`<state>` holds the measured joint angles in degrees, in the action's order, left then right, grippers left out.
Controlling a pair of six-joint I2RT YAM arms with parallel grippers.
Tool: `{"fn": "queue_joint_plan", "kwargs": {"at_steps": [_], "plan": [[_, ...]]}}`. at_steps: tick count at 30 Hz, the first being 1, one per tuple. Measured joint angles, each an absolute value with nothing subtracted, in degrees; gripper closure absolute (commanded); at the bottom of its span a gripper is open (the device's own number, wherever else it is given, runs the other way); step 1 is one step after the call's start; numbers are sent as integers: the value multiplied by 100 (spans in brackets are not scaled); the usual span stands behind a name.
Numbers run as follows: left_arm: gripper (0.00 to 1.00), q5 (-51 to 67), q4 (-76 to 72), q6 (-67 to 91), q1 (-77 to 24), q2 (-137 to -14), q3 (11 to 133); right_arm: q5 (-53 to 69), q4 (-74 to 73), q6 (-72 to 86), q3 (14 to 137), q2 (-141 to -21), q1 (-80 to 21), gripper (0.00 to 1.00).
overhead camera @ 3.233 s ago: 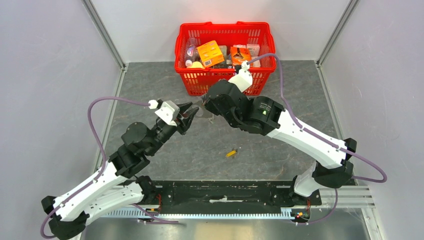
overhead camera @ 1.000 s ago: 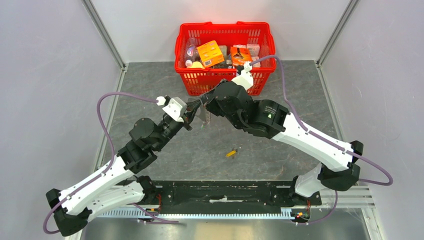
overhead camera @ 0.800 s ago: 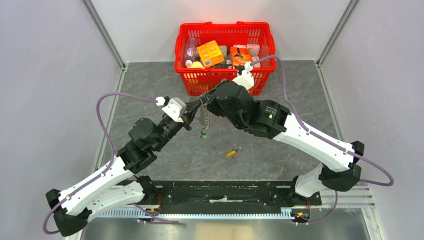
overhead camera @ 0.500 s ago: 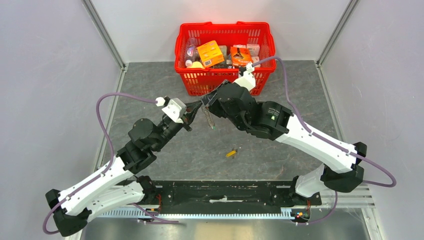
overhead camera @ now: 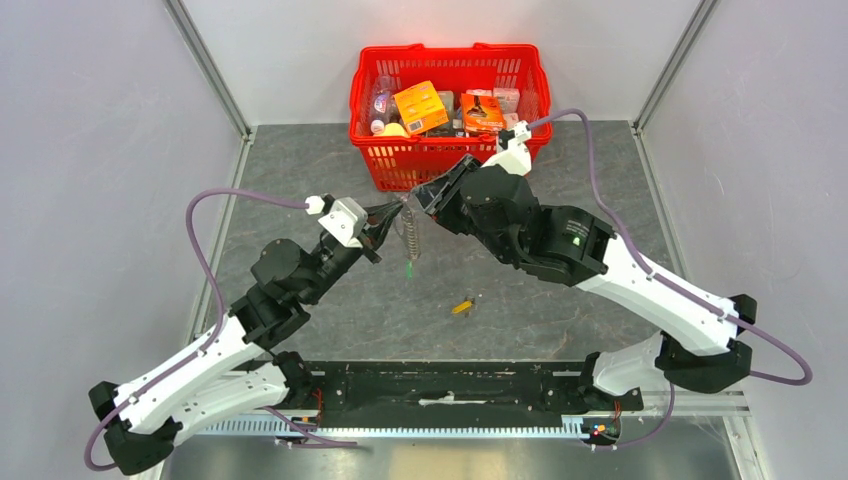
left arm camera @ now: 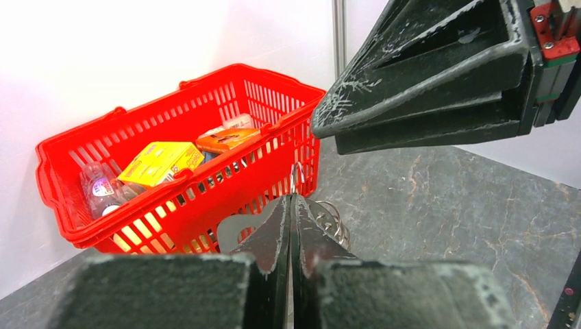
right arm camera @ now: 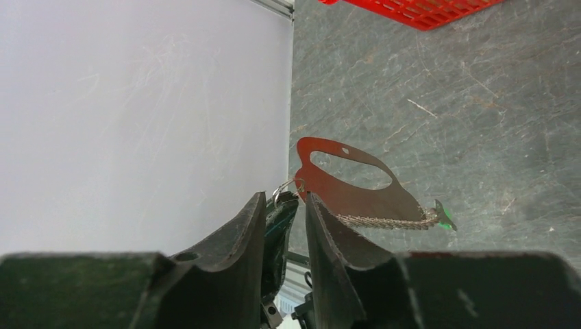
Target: Put the keys on the keyring
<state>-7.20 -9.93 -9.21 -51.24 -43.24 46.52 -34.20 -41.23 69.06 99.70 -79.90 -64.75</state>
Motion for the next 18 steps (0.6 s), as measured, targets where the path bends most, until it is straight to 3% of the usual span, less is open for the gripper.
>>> {"fn": "queue_joint_plan", "kwargs": {"at_steps": [8, 14, 18], "plan": [[98, -364, -760, -832, -5124, -4178, 4716, -3087, -3940, 5710, 9476, -7352, -6475, 57], [98, 30, -440, -554, -5124, -4010, 4823, -2067, -3726, 3966, 9216, -6860, -6475, 56], [98, 353, -172, -233, -5124, -3903, 4917, -1114, -3708, 2742, 8945, -6558, -6475, 47]]}}
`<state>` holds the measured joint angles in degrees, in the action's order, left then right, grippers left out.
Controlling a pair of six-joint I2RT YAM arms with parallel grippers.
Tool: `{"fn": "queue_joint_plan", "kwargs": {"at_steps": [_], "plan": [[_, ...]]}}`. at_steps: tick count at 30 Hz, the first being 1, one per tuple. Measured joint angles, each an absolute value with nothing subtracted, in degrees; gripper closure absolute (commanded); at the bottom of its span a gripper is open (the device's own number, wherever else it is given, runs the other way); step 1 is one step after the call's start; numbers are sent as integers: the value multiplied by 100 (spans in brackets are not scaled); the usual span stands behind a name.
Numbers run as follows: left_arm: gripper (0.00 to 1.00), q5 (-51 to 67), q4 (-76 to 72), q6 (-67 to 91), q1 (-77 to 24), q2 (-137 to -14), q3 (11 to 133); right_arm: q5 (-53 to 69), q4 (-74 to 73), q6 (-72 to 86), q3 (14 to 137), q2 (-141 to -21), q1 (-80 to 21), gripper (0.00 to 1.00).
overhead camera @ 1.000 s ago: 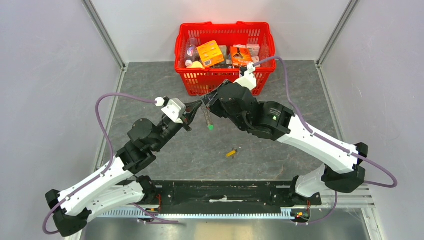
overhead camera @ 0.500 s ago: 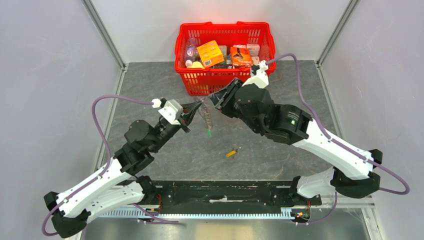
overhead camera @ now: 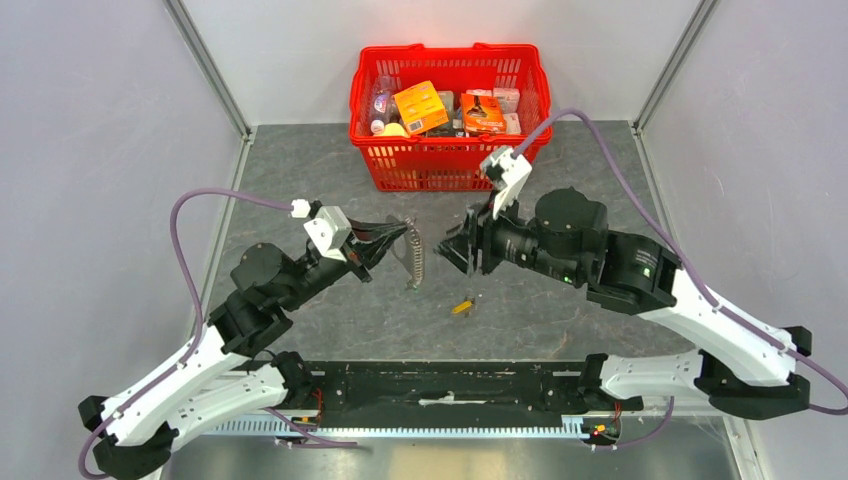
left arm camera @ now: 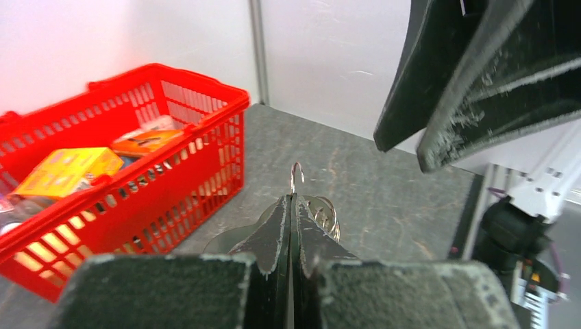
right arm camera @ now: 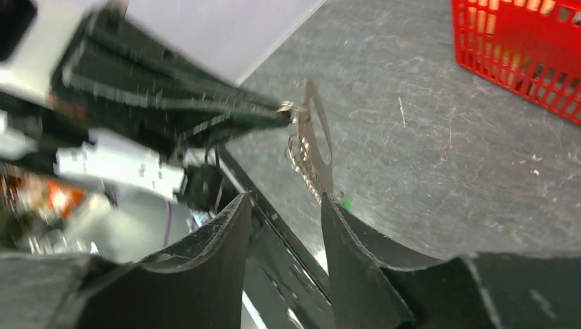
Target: Put the keys on the keyring
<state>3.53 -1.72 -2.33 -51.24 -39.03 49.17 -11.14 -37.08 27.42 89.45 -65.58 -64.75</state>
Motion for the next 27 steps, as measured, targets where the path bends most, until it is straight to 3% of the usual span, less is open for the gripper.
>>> {"fn": "queue_joint_plan", "kwargs": {"at_steps": [6, 13, 27], "plan": [[98, 884, 242, 399, -5124, -3885, 5122, 183, -3905, 1308, 8589, -6064, -6475, 42], [98, 1459, 766, 1039, -5124, -3911, 5422, 882, -4121, 438, 8621, -5723, -6475, 42], [98, 2429, 1221, 1778, -5124, -4160, 5905, 1494, -4567, -401, 9463, -6438, -6475, 44]]}}
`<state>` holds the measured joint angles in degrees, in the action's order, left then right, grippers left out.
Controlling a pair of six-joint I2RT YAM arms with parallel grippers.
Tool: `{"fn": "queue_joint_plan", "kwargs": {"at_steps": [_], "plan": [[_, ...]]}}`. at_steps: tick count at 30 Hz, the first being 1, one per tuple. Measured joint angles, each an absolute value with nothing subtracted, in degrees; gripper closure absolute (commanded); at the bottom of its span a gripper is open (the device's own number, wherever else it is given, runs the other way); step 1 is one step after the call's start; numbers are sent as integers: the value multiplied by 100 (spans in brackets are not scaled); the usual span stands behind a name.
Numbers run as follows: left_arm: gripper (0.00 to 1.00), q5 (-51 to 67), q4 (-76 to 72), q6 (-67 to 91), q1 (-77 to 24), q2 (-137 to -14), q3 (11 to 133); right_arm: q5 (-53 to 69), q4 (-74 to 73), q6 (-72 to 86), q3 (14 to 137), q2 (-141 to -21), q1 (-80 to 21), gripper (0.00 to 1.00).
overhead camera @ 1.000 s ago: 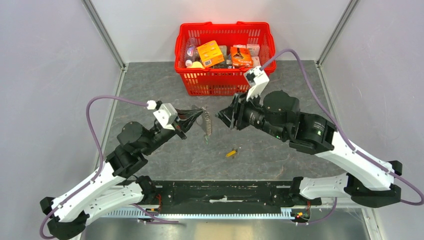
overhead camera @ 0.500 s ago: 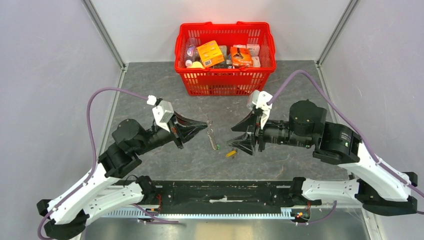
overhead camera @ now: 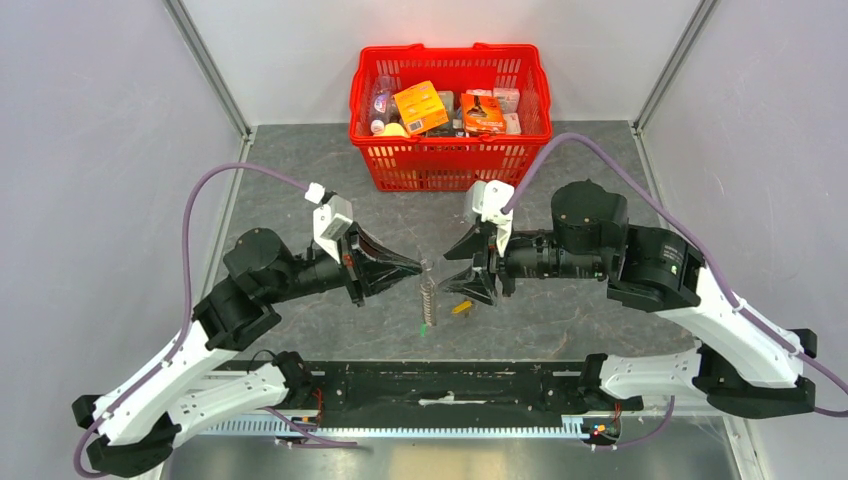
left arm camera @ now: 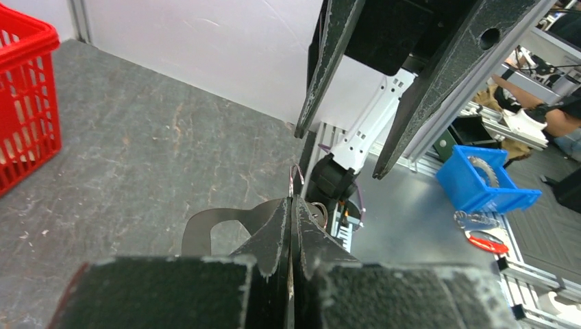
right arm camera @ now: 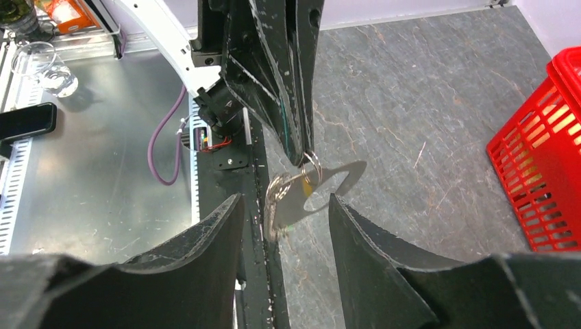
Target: Put the keys on the keyring
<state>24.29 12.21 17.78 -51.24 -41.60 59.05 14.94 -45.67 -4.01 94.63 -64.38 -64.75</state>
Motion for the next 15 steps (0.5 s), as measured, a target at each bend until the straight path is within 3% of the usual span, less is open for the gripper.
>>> {"fn": "queue_joint_plan", "kwargs": {"at_steps": [15], "plan": [[98, 3020, 1278, 2180, -5124, -4032, 5940, 1896, -4816, -760, 9880, -6683, -6475, 48]]}}
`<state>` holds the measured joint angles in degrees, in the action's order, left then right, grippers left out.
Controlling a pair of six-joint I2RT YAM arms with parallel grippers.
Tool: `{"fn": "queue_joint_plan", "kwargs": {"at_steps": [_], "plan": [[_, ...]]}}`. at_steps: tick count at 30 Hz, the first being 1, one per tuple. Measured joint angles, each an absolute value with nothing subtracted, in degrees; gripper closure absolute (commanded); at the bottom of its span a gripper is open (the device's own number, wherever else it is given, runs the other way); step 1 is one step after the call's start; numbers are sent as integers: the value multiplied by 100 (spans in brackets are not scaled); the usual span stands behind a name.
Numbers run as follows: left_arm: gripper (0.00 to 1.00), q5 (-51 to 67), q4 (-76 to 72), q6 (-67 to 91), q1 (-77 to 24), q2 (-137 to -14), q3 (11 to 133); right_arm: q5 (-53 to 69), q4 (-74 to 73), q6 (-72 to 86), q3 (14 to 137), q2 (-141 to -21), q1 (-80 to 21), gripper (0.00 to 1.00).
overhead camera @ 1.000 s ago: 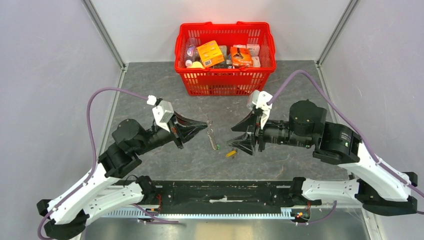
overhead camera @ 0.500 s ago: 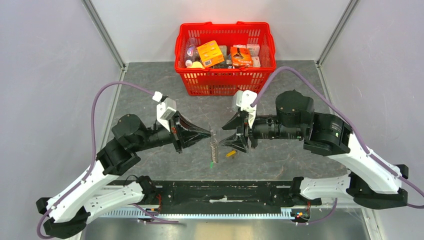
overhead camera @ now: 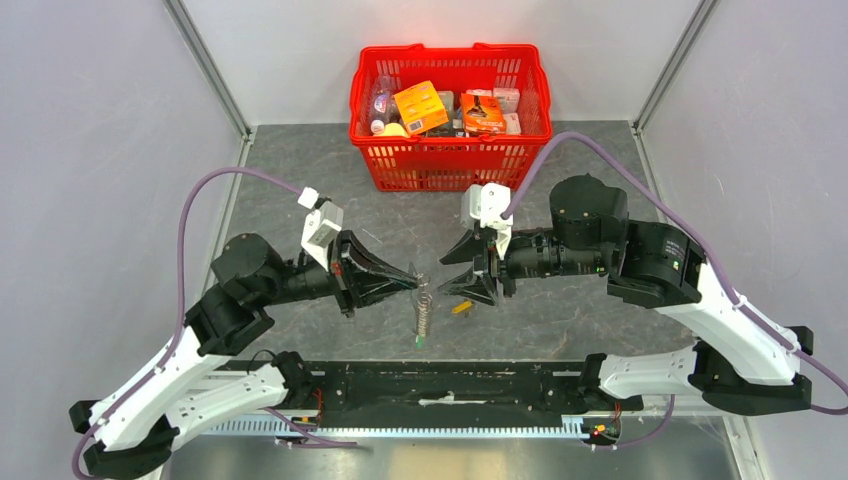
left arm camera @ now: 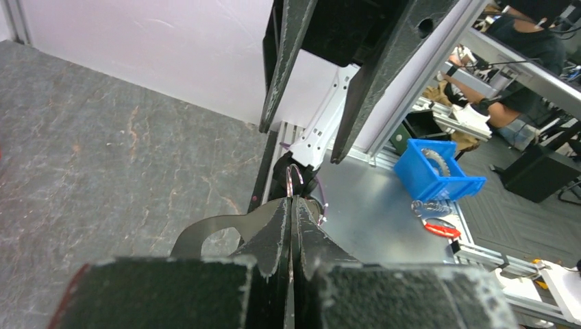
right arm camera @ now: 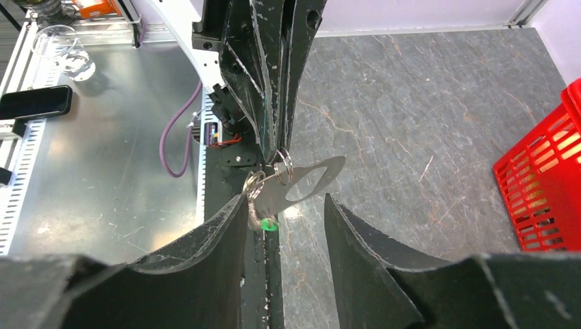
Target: Put the keys on the keyring
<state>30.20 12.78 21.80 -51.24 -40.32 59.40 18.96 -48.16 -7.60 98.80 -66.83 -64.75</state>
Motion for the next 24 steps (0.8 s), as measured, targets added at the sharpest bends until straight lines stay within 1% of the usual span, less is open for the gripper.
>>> {"fn": "queue_joint_plan", "kwargs": {"at_steps": [12, 17, 18, 21, 24], "plan": [[98, 3234, 860, 2475, -5124, -3988, 5916, 2421, -4720, -711, 9915, -6938, -6475, 50], [98, 3312, 812, 2506, -5124, -3988, 5907, 2613, -4637, -663, 9915, -6982, -6475, 54], [98, 3317, 808, 2508, -5124, -3988, 5902, 2644, -4593, -644, 9915, -6978, -6475, 55], [98, 3321, 801, 2510, -5124, -3986, 5894, 2718, -4506, -578, 9915, -6973, -6475, 63], [98, 3334, 801, 2510, -5124, -3983, 5889, 2749, -4423, -526, 9915, -6973, -6475, 76]]}}
